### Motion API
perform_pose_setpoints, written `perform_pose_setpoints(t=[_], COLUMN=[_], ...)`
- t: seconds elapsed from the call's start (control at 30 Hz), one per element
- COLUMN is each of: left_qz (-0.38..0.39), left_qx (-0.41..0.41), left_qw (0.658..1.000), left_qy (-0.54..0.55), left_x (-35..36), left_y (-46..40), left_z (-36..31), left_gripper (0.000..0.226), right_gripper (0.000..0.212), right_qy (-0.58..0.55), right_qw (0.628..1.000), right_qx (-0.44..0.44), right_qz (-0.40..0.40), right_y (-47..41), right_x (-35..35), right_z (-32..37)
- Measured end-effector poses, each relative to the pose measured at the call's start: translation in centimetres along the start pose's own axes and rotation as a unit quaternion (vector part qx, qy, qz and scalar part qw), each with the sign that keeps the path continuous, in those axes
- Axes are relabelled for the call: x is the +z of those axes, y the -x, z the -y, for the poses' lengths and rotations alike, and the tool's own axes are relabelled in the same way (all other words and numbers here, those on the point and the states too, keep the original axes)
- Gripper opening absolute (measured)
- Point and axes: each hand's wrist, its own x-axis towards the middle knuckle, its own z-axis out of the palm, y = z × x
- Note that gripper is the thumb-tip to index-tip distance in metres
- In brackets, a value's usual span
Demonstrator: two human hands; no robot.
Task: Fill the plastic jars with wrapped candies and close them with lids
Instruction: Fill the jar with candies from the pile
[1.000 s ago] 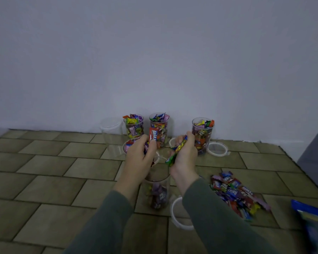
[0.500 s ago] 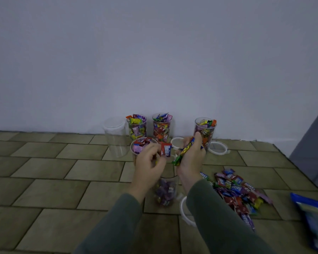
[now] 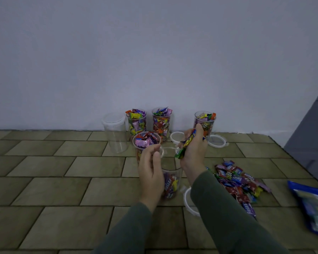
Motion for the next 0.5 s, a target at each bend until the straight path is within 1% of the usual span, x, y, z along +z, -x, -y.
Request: perform_pose_setpoints(t=[0.07,0.1,0.17,0.2,0.23,0.3,0.33,0.4,0.43,0.5], left_qz=[0.012,0.026,0.066,0.092,0.115,0.141,0.146,0.152,0.156,0.160], left_qx=[0.008,0.002,-0.038,-0.060,-0.074,-0.085,-0.084,-0.079,-0.077,-0.078], left_qw=[1.000,1.000,0.997,0.994,0.990,0.985,0.985,0.984,0.984,0.983], left_qy=[-0.009,-0.009,-0.005,-0.013,-0.025,-0.043,-0.046,-0.049,-0.049,-0.043], left_x=[0.1,0.0,-0.4,-0.6,-0.7,-0.8,-0.8,-0.8,-0.8,-0.8], left_y=[0.8,1.2,1.6,1.7,1.7,1.7,1.6,1.3,1.2,1.1], left_z=[0.9,1.5,2.6,3.0,3.2,3.4,3.4,3.5,3.4,3.3], left_gripper=[0.045,0.056,0.081,0.090,0.094,0.091,0.088,0.079,0.075,0.071], right_gripper=[0.039,0.039,0.038,0.037,0.036,0.037,0.042,0.062,0.064,0.057], right_qy=[0.010,0.021,0.055,0.069,0.077,0.099,0.118,0.165,0.177,0.181], right_qw=[1.000,1.000,0.998,0.996,0.995,0.993,0.991,0.984,0.982,0.981], right_qx=[0.005,0.012,0.025,0.032,0.038,0.039,0.039,0.041,0.036,0.026], right_qz=[0.013,0.020,0.033,0.036,0.041,0.052,0.051,0.046,0.048,0.062], right_y=[-0.2,-0.5,-0.8,-0.8,-0.9,-1.1,-1.0,-0.8,-0.8,-0.5], right_x=[0.0,-0.1,-0.3,-0.4,-0.5,-0.5,-0.4,-0.1,0.0,0.2], right_z=[0.0,0.0,0.2,0.4,0.4,0.4,0.3,0.2,0.1,0.0])
